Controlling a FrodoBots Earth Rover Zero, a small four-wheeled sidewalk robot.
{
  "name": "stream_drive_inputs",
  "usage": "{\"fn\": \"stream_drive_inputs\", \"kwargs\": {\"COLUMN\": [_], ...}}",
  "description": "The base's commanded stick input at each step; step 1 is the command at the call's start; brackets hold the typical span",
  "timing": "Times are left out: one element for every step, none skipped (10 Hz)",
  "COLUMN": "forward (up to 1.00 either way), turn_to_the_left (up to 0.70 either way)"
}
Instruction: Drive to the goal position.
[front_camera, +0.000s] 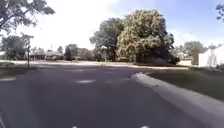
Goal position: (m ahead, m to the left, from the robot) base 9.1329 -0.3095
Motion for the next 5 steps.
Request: {"fn": "stream_drive_inputs", "kwargs": {"forward": [1.00,1.00,1.00,1.00,1.00], "turn_to_the_left": [0.00,0.00,0.00,0.00,0.00]}}
